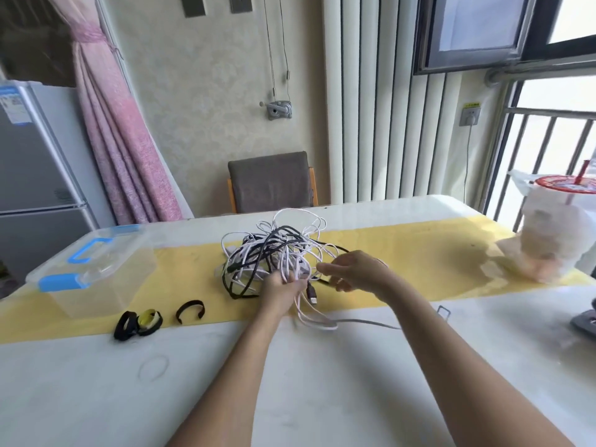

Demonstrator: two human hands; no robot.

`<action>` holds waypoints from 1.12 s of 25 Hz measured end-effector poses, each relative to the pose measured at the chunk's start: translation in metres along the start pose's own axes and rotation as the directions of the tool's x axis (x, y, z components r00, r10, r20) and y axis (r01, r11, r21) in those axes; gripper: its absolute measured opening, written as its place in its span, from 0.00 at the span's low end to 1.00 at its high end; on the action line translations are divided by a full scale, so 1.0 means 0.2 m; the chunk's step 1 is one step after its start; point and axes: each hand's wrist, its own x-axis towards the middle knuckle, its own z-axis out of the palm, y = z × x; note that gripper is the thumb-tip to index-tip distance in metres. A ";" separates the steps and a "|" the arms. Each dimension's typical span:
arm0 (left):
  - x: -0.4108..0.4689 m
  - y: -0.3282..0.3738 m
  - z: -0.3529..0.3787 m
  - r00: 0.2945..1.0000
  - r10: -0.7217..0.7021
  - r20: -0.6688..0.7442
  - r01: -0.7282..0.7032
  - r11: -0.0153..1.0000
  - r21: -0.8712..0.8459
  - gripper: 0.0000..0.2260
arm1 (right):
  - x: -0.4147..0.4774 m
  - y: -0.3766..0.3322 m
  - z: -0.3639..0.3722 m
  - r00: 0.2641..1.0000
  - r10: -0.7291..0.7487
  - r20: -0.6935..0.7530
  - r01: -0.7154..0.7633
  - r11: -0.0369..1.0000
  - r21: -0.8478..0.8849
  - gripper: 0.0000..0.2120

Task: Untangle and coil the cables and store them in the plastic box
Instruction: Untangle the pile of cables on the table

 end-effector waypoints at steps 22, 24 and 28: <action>-0.02 -0.04 -0.13 0.956 0.017 0.294 0.085 0.939 -0.333 0.25 | -0.05 -0.02 0.21 0.982 -0.082 0.168 0.089 0.995 -0.036 0.21; -0.01 -0.03 -0.13 0.959 0.037 0.282 0.093 0.898 -0.431 0.23 | -0.07 -0.01 0.19 0.974 -0.047 0.223 0.118 0.941 -0.317 0.16; 0.02 -0.06 -0.12 0.990 0.097 0.097 -0.045 0.897 -0.439 0.18 | -0.05 0.01 0.14 0.970 -0.023 0.243 0.120 0.911 -0.394 0.09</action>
